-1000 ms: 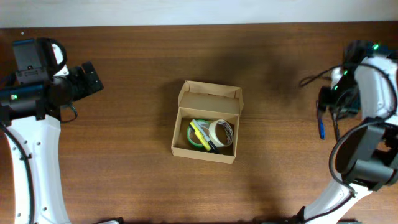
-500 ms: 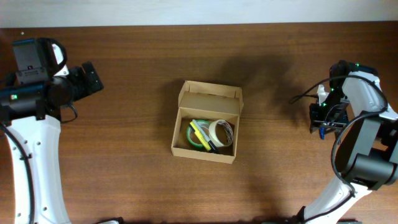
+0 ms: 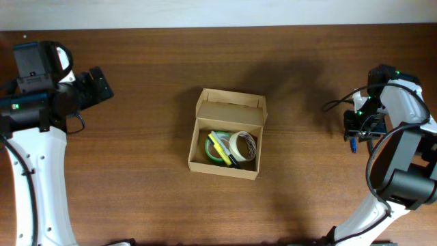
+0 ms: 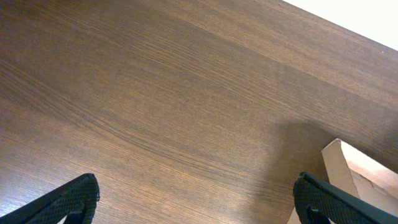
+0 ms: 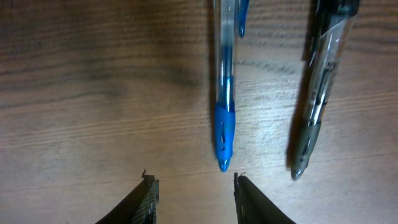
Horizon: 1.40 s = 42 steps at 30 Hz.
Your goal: Pack container
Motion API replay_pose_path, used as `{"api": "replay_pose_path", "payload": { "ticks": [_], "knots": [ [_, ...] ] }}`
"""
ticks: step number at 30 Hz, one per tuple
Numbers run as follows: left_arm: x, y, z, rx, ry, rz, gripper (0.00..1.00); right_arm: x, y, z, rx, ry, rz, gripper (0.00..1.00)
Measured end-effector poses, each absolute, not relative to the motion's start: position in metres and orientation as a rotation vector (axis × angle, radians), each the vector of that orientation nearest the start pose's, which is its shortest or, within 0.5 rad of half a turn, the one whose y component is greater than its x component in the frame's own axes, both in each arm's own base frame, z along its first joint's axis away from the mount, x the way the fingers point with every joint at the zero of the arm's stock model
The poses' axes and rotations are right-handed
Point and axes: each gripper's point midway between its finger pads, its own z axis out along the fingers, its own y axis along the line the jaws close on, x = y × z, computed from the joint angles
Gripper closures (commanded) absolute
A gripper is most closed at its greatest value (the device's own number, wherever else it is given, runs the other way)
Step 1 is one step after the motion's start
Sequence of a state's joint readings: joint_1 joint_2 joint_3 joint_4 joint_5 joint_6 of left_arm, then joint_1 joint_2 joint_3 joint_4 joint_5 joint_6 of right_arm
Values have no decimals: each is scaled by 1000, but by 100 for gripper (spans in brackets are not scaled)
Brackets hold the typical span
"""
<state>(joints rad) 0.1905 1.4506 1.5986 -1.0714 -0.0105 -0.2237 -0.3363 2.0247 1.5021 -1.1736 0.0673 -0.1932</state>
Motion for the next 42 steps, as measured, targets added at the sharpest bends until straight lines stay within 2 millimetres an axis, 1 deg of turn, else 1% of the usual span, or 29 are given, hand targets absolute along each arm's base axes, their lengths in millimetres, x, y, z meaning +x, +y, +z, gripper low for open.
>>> {"api": "replay_pose_path", "payload": {
  "ticks": [6, 8, 10, 12, 14, 20, 25, 26, 28, 30, 33, 34, 42],
  "knots": [
    [363, 72, 275, -517, 2440, -1, 1, 330, -128, 36, 214, 3249, -62, 60],
    [363, 72, 275, -517, 2440, -1, 1, 332, -128, 36, 198, 3240, -66, 61],
    [363, 72, 275, -517, 2440, -1, 1, 334, -129, 36, 187, 3231, -69, 64],
    [363, 72, 275, -517, 2440, -1, 1, 336, -129, 34, 167, 3231, -68, 64],
    [363, 72, 275, -517, 2440, -1, 1, 336, -130, 30, 144, 3239, -64, 64],
    [363, 72, 275, -517, 2440, -1, 1, 334, -130, 9, 77, 3282, -42, 64],
    [363, 72, 275, -517, 2441, -1, 1, 335, -136, 5, 71, 3282, -52, 65],
    [363, 72, 275, -517, 2441, -1, 1, 335, -139, 5, 71, 3276, -55, 66],
    [363, 72, 275, -518, 2441, 0, 1, 335, -144, 4, 82, 3268, -57, 73],
    [363, 72, 275, -518, 2440, 1, 1, 334, -147, 4, 96, 3265, -56, 82],
    [363, 73, 275, -519, 2440, 4, 1, 333, -151, 4, 105, 3264, -56, 91],
    [363, 73, 275, -519, 2440, 4, 1, 333, -152, 4, 108, 3262, -55, 96],
    [363, 73, 275, -519, 2440, 5, 1, 333, -152, 4, 117, 3261, -56, 96]
  ]
}}
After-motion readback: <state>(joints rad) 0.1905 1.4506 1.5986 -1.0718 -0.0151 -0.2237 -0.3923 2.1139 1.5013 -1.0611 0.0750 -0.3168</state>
